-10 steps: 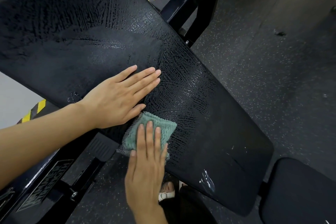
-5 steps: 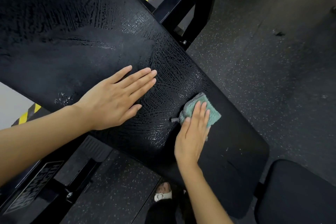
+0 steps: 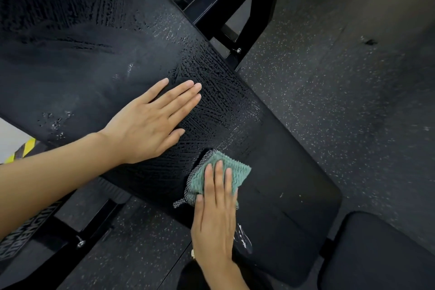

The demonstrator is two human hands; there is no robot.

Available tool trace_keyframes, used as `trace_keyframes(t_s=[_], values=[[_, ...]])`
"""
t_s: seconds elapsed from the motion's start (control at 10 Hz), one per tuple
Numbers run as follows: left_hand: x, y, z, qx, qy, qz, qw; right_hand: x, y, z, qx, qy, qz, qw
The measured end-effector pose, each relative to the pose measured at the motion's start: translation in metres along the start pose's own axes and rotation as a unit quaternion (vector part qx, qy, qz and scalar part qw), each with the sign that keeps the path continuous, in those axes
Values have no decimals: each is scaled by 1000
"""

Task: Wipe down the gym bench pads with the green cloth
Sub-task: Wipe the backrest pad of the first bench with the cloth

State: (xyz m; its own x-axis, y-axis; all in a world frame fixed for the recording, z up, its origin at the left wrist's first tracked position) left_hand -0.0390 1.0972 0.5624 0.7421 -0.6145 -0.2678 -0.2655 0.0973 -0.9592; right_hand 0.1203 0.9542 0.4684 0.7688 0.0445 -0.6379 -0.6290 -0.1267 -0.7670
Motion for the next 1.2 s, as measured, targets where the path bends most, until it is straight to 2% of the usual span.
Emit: trace_keyframes(t_s=[0.4,0.5,0.7,0.9,1.2], values=[[14,3,22,4,3,-5,1000,44,-50,129,25,76,40,996],[17,5,28,1,3,-6,1000,35,-48,117,28,65,45,996],[22,7,38,3,10,-8,1000,37,-35,58,-16,6,11,1000],[27,9,46,0,13,-9,1000,55,-31,43,-13,25,3,1000],[33,10,55,-1,6,-10,1000,47,-53,135,27,47,44,998]])
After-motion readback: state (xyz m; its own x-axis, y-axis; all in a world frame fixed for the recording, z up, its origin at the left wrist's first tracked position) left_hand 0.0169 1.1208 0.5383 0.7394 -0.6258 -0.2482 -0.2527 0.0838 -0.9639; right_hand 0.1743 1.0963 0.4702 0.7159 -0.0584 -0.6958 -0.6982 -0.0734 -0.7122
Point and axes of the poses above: each hand's wrist, its own z-axis towards the middle knuckle, its own y-axis out of the palm, x = y × z, the point moved 3 cm from there along z, towards the middle knuckle, and after that the axes turned 3 degrees about -x, right-handed, at the moved point
